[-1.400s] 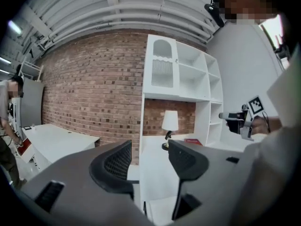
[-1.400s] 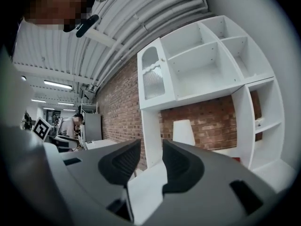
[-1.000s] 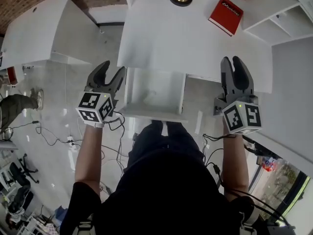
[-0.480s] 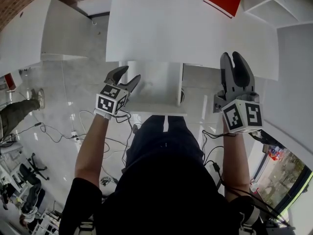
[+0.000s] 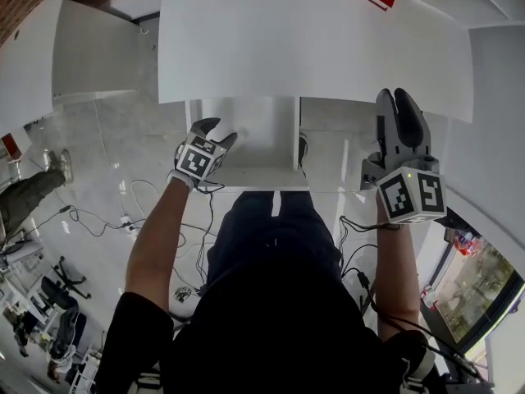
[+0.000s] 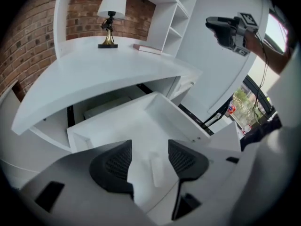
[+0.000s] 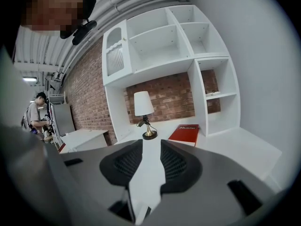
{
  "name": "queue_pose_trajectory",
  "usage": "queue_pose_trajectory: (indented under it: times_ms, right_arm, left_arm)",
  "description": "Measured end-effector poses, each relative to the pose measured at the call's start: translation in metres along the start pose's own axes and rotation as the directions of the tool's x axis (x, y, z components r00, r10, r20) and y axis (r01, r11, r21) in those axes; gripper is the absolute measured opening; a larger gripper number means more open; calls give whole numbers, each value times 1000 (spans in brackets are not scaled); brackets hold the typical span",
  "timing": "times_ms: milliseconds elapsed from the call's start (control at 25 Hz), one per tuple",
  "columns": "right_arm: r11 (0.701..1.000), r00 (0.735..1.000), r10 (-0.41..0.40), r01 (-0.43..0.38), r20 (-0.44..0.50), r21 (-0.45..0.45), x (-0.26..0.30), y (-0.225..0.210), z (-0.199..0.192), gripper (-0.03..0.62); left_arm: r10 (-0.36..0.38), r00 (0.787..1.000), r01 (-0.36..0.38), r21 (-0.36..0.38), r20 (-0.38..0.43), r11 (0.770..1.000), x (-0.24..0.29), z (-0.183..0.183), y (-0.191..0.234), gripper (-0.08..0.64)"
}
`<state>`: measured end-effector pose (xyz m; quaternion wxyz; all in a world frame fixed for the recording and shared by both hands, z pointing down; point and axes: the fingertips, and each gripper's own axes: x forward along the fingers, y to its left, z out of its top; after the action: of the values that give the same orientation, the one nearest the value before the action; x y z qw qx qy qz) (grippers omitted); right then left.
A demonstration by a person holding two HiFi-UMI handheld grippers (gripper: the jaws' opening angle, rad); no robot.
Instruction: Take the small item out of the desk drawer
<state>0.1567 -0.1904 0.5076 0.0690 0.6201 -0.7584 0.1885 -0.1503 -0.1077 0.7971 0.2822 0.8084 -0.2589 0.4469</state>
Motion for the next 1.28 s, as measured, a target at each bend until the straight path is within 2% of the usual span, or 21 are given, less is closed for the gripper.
queue_pose_trajectory:
  times_ms: [200, 400, 560, 720, 840, 1000, 1280]
  right_arm:
    - [1000, 1000, 7, -7, -18, 3, 10, 0, -11, 114]
    - [1000, 998, 18, -18, -56, 8, 19, -1, -26, 110]
    - [1000, 996, 20, -20, -88, -2, 24, -5, -39, 106]
    - [1000, 995, 27, -27, -98, -5, 26, -3, -46, 103]
    - [1000, 994, 30, -31, -103, 0, 25, -3, -48, 100]
    - [1000, 994, 23, -23, -105, 3, 24, -5, -52, 89]
    - [1000, 993, 27, -26, -117, 5, 24, -6, -58, 74]
  left_arm:
    - [-23, 994, 24, 3, -108, 1000, 33, -32, -2, 241]
    - [-53, 977, 58, 18, -208, 998, 60, -66, 2, 225]
    - [-85, 965, 94, 23, -248, 995, 76, -73, 3, 222]
    - [-126, 941, 146, 40, -314, 988, 86, -82, -6, 222]
    - [-121, 934, 149, 59, -336, 987, 90, -84, -9, 216]
    - [-136, 927, 160, 41, -349, 986, 96, -91, -11, 207]
    - [-135, 901, 155, 15, -412, 988, 101, -108, -15, 191]
